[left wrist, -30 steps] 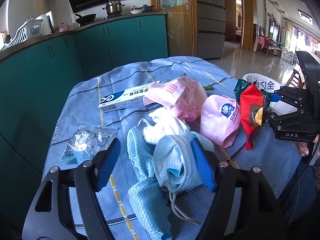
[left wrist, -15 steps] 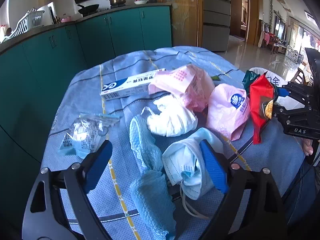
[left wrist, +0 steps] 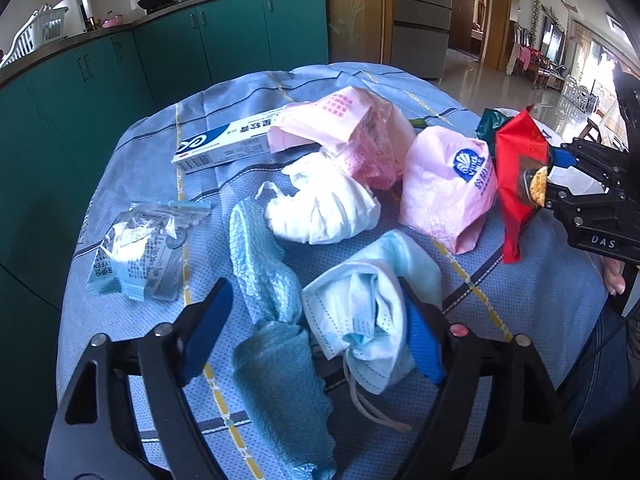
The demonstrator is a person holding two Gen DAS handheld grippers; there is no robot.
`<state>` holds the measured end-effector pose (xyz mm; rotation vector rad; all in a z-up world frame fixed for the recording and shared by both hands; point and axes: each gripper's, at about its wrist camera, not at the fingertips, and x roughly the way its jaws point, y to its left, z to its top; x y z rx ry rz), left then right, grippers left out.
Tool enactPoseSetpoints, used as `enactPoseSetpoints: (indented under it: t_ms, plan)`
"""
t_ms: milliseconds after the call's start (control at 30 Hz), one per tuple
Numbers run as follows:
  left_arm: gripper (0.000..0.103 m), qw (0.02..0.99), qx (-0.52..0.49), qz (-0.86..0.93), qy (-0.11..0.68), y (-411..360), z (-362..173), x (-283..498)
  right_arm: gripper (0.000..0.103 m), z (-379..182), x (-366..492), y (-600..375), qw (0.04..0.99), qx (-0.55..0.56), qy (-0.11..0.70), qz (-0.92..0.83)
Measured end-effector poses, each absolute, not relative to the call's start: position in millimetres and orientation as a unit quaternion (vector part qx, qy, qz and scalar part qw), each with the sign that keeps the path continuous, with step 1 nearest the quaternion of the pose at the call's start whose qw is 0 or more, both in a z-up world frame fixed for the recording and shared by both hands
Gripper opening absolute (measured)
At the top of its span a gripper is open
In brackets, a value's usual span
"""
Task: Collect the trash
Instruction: 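Grasp the blue face mask with the left tool while the right tool holds the green bag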
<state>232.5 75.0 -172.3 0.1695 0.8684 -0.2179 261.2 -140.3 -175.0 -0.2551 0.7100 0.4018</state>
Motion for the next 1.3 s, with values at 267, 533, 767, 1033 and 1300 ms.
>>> enactPoseSetpoints:
  t_ms: [267, 533, 767, 1033, 1300]
  plan:
    - [0.041, 0.906, 0.086, -0.130, 0.394, 68.1, -164.2, 226.1, 0.057, -175.2, 261.2, -140.1, 0.910, -0.125, 0.344, 0.194]
    - [0.077, 0.919, 0.031, -0.097, 0.381, 96.4, -151.3, 226.8, 0.057, -174.1, 259.9, -141.0, 0.911, -0.125, 0.344, 0.192]
    - [0.089, 0.899, 0.046, -0.109, 0.422, 92.8, -167.5, 229.3, 0.057, -175.3, 262.0, -140.5, 0.910, -0.122, 0.347, 0.191]
    - [0.088, 0.918, 0.021, -0.108, 0.382, 99.8, -151.8, 224.5, 0.057, -175.1, 261.2, -141.1, 0.911, -0.121, 0.345, 0.192]
    - [0.088, 0.907, 0.069, -0.160, 0.384, 71.0, -155.8, 217.3, 0.057, -176.2, 261.8, -139.3, 0.910, -0.123, 0.346, 0.194]
